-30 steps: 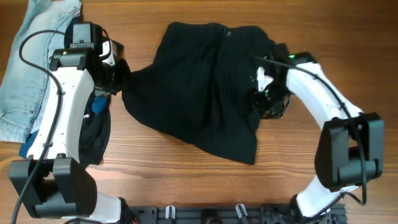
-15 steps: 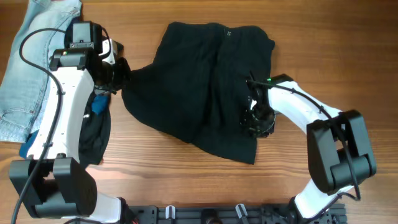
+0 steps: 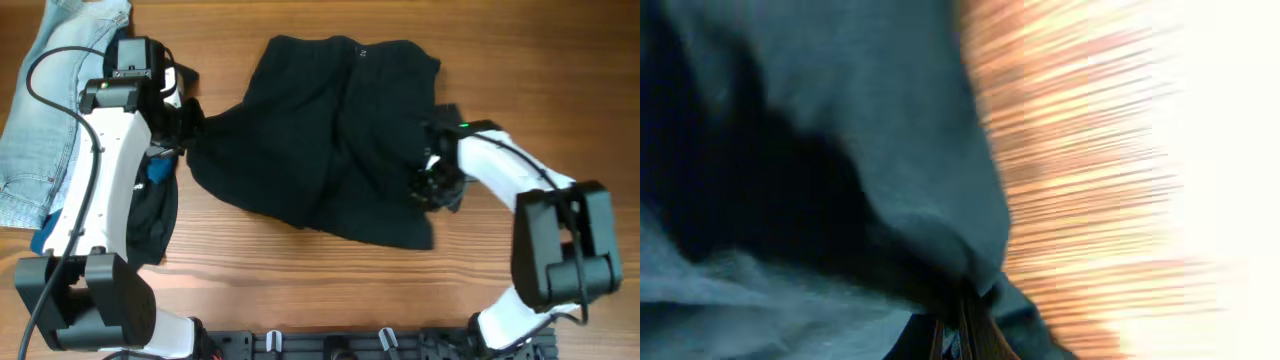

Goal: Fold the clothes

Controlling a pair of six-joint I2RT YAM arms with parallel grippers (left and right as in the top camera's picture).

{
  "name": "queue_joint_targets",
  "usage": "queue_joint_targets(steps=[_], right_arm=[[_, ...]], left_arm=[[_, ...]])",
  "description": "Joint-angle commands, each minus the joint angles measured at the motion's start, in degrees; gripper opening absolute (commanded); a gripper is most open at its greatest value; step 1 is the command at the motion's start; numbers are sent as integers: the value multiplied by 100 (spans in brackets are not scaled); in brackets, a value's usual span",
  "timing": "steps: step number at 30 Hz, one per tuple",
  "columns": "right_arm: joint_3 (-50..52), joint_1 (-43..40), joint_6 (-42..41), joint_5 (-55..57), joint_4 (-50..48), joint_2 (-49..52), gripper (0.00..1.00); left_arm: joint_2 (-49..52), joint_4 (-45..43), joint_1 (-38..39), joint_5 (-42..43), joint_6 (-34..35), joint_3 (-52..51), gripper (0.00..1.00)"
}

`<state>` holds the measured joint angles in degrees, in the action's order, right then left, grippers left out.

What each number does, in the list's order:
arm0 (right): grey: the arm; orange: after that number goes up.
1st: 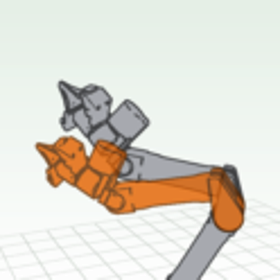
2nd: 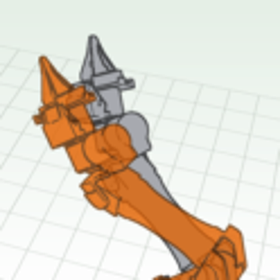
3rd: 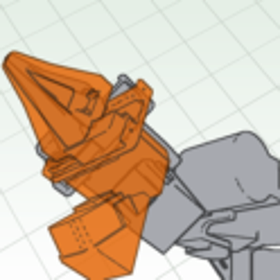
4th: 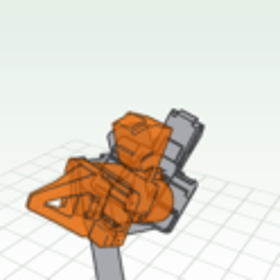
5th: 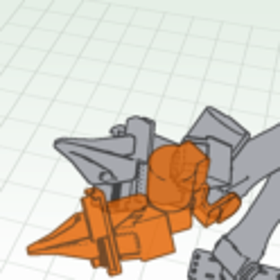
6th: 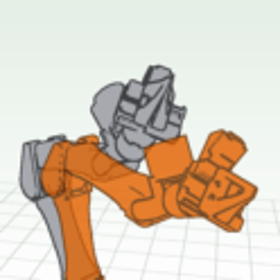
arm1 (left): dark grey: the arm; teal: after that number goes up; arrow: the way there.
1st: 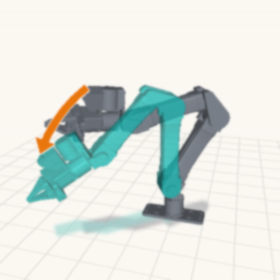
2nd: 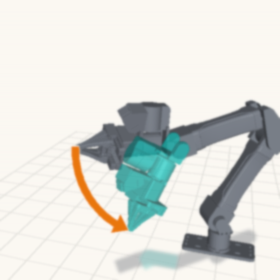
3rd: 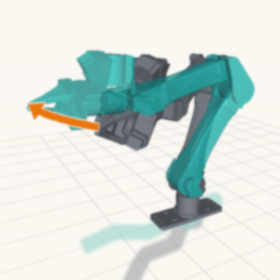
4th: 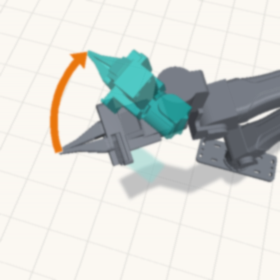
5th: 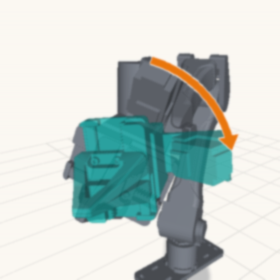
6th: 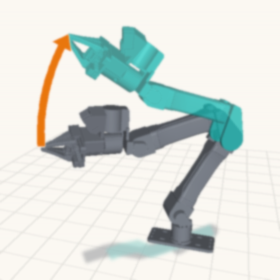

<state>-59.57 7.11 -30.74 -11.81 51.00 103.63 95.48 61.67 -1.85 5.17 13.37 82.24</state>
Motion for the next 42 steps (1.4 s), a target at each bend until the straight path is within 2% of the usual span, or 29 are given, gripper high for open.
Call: queue_joint_targets(steps=[1, 6, 13, 18, 20, 21, 22, 23, 26, 30, 34, 38, 42], right_arm=[[11, -592, 509, 127, 0, -468, 4], [-103, -870, 979, 136, 168, -560, 4], [-153, -870, 975, 223, 280, -564, 4], [-568, -870, 1056, 264, 693, -608, 9], [-903, -870, 1156, 356, 1003, -662, 13], [-1084, -870, 1244, 372, 1152, -702, 16], [-1434, -870, 1377, 402, 1414, -772, 27], [-1631, -870, 1447, 407, 1543, -807, 36], [-2203, -870, 1639, 415, 1794, -890, 65], [-2785, -870, 1891, 413, 1707, -903, 76], [-2962, -870, 2315, 52, 975, -901, 85], [-2962, -870, 2350, -26, 243, -835, 86], [-2962, -870, 2553, -247, -354, -699, 87]], left_arm=[[20, -15, -225, -525, -90, 28, 4], [20, 118, -280, -374, -90, 28, 4], [22, 688, -61, -33, -90, -103, 4], [22, 743, 321, 487, -87, -470, 6], [22, 841, 520, 481, -92, -566, 15], [22, 907, 603, 483, -90, -579, 23], [20, 1036, 708, 481, -92, -579, 41], [20, 1113, 741, 481, -92, -579, 50], [20, 1281, 745, 442, -90, -579, 66], [-37, 1080, 710, 509, -90, -566, 77], [-50, 361, 710, 774, -107, -264, 89], [2, -874, 710, 1025, -249, 339, 94], [376, -1718, 710, 1025, -293, 1010, 99]])
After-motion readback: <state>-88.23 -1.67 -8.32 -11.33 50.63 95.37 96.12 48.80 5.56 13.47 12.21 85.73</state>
